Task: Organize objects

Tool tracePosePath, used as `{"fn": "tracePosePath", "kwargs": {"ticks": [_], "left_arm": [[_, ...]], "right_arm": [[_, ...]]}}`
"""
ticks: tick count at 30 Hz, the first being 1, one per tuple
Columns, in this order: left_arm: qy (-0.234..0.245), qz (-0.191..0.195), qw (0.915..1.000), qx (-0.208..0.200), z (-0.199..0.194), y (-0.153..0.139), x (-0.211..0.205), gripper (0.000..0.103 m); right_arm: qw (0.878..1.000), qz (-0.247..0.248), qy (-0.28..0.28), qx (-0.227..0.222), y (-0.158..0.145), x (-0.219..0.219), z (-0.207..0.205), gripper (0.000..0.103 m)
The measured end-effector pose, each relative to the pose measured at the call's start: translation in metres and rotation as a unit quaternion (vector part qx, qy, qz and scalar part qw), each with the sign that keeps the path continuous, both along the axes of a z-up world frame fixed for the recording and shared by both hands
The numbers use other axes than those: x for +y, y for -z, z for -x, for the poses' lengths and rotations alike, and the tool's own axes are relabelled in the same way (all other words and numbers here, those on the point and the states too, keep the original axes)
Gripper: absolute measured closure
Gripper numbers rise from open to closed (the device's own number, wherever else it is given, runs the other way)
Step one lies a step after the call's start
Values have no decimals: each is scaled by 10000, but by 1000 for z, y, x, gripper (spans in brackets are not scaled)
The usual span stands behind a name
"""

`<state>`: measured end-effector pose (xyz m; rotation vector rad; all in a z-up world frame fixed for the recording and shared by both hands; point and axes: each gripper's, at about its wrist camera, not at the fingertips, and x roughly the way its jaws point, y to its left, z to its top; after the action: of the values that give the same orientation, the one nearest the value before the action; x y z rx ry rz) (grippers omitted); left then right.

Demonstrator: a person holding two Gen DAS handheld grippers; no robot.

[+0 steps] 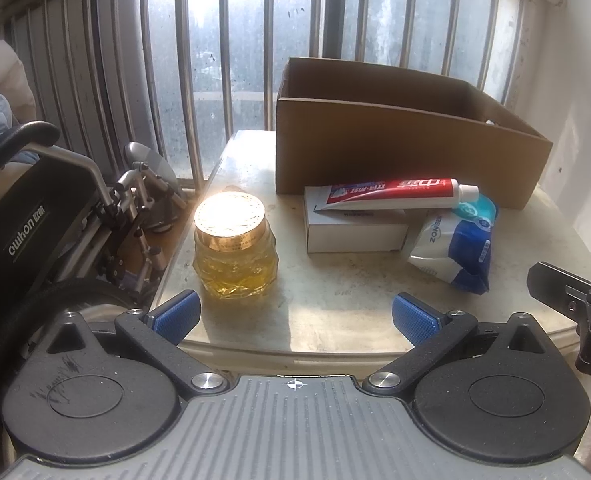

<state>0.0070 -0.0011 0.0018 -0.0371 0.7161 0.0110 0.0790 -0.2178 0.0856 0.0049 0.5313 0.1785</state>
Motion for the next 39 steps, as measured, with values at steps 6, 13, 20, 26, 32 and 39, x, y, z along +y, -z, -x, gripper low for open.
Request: {"fn": "tracePosePath", "kwargs": {"ticks": [6,13,20,26,32,39], "left_arm": [[17,-9,10000,13,-2,1,-1,0],[20,-18,10000,16,-2,1,-2,0],[48,-43,10000,-8,-2,1,-4,0],[268,3,9996,-101,-4,0,-9,0],[786,22,9962,-364,-5,-2,-26,0],[1256,56,9895,-708,-18,4,-48,0]], "right_arm": [[10000,-37,4,13,1,-2,-1,0],[10000,-52,-3,9,2,-3,-2,0],[10000,-95,2,26,3,-4,-4,0],[9998,-209,9,-45,2,-11,-10,0],[9985,-486,-57,-230,2,-30,-22,0],[9967,-706,-214,-332,9,-52,-48,0]]}}
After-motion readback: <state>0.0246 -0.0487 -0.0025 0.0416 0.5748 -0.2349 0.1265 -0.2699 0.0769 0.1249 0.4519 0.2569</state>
